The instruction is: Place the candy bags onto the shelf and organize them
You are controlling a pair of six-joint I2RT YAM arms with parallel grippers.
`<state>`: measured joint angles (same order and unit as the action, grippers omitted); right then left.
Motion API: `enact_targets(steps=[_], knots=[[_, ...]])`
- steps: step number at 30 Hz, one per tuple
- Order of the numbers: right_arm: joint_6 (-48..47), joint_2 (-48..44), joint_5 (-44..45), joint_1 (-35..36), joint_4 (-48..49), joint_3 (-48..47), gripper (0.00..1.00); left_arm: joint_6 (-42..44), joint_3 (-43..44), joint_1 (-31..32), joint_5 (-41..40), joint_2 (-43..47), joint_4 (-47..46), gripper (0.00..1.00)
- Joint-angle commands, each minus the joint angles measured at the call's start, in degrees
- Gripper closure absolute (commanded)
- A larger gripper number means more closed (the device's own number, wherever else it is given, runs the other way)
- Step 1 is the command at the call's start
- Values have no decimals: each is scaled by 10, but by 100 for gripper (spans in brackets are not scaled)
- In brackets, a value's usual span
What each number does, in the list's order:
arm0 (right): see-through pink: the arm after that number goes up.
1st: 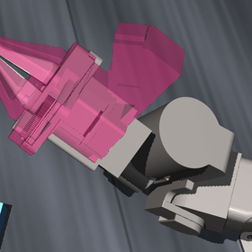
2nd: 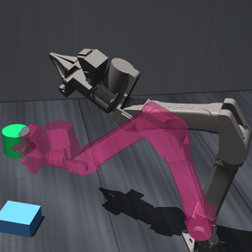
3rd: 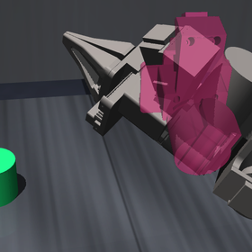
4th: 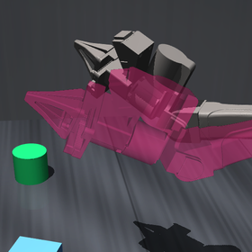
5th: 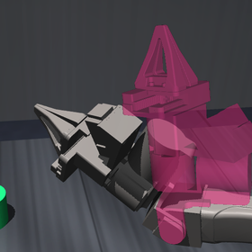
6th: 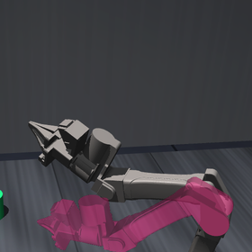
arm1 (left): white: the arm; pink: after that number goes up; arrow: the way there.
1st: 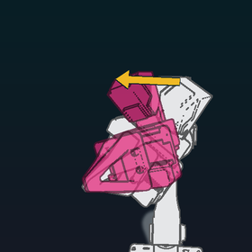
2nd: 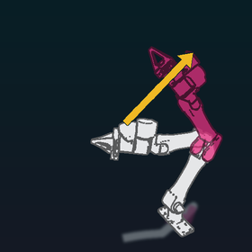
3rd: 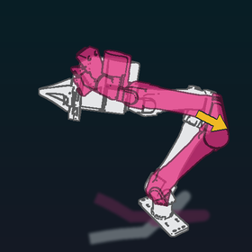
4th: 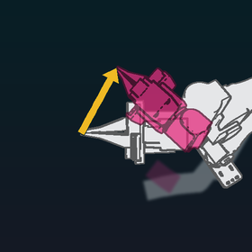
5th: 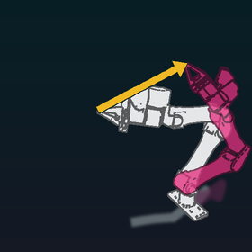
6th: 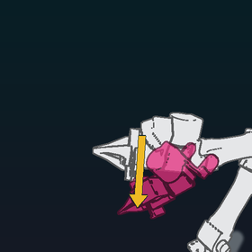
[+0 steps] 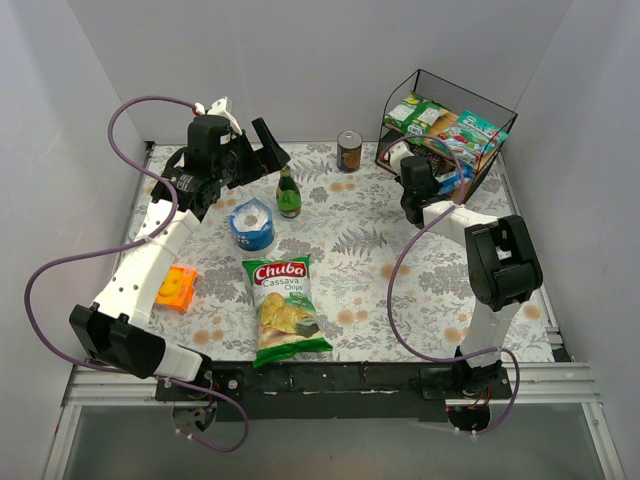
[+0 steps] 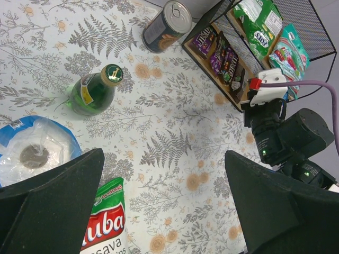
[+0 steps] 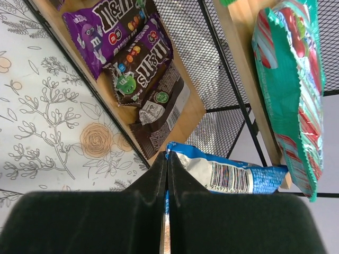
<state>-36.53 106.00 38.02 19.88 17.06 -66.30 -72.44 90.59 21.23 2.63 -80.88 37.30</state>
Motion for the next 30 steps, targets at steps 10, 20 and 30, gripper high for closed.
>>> enact_targets(steps=[10, 20, 30], knots=[[6, -28, -159, -23, 20, 34, 99, 4, 9, 3, 1, -1, 1, 2], [-7, -27, -143, -27, 45, 51, 99, 6, 8, 3, -1, -1, 2, 2], [-59, -24, -139, -67, 72, 51, 99, 6, 4, 3, 0, 0, 4, 2]])
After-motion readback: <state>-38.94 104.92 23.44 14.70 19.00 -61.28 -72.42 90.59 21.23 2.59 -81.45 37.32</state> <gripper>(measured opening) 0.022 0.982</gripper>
